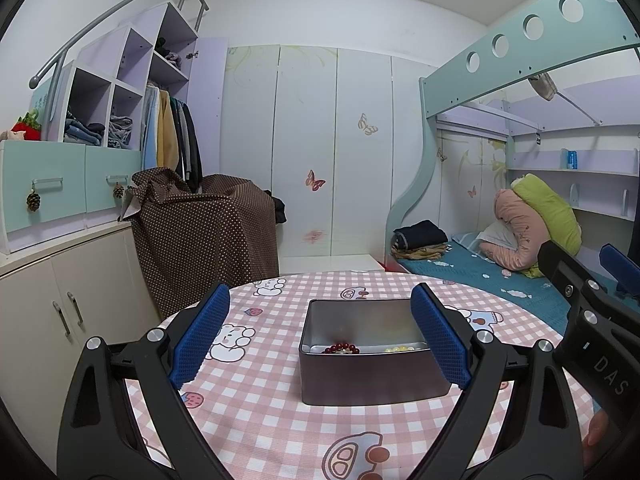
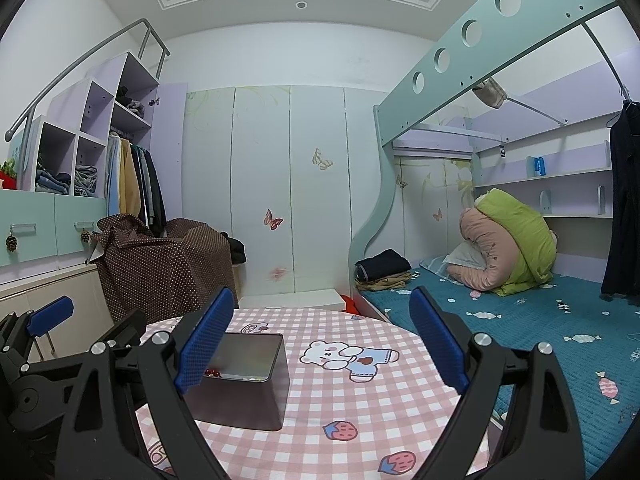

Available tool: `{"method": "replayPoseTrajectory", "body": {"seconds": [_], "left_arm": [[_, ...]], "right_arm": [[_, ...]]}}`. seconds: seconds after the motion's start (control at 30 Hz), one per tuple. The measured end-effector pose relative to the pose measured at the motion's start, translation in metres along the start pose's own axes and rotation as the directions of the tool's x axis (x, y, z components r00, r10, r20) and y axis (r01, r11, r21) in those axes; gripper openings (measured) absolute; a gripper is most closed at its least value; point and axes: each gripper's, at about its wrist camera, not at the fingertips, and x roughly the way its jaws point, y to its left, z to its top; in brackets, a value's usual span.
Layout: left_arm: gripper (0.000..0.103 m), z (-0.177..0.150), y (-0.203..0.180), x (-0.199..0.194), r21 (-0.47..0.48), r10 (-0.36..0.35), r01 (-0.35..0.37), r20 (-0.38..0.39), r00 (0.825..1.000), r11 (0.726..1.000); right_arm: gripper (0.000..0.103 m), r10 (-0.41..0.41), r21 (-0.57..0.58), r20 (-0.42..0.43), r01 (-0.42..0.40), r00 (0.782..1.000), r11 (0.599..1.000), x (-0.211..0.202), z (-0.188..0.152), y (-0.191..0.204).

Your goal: Organize jewelry

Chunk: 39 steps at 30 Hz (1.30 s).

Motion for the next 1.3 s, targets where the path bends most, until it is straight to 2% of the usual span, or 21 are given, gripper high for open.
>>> {"method": "replayPoseTrajectory", "body": {"seconds": [1.3], "left_arm": [[0.092, -0.0007, 0.0026, 0.0004, 0.004, 0.002, -0.002, -0.001, 1.0, 1.0]], "right_arm": [[0.087, -0.004, -0.007, -0.002, 0.004, 1.0, 1.0, 0.0016, -0.0006, -0.0002]]}}
